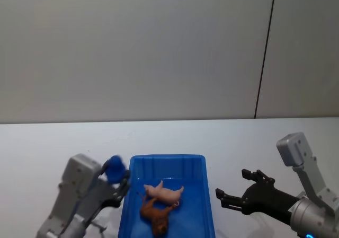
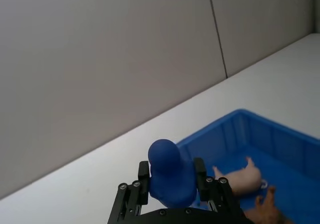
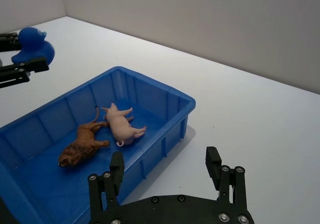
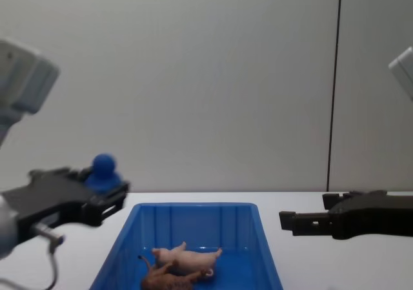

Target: Pick up the two dolls from the table and place them into the box.

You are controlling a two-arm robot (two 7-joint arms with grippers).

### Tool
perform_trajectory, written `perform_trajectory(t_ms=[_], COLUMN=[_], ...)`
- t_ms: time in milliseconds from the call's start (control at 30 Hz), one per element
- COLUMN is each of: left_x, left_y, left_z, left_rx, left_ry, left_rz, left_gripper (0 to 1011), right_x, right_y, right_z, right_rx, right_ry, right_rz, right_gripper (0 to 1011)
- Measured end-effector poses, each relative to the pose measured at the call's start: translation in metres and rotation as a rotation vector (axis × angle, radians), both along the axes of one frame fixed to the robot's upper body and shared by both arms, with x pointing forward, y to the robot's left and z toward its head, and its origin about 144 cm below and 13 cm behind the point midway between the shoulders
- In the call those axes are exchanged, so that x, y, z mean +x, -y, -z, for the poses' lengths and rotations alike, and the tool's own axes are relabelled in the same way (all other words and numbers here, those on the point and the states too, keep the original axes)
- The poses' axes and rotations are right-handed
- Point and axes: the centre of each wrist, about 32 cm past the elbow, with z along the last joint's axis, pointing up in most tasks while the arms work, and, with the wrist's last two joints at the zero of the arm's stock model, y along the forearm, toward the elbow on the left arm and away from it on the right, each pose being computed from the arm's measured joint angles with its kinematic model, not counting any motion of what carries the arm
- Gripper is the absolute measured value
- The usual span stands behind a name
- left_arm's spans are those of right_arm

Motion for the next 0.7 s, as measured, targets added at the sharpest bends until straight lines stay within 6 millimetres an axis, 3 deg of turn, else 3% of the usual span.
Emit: perform_trajectory(t_ms=[133,233,400,567,700], left_x=[0.010,0.021,0.033,0.042,0.046], left_y=[0.011,0.022,0.036,0.048,0.054], left_z=[-0.006,-0.011,-0.017,-0.022,-0.025], left_rx=[0.003,0.002,0.001,0.000,-0.002], left_ry=[0.030,0.053,0.082,0.112,0.134], left_rz=[0.050,0.093,0.151,0.194,0.215], left_gripper=[634,695,882,996,1003], right_x=[0.000,0.000,0.000,0.000,0.000], right_y=[0.000,0.000,0.000,0.000,0.000], right_z=[0.000,0.000,0.000,0.000,0.000], right_rx=[0.000,0.000,0.000,0.000,0.000], right_ry=[0.000,0.000,0.000,0.000,0.000], right_rz=[0.000,0.000,0.000,0.000,0.000], right_gripper=[1003,1003,1003,1003,1003])
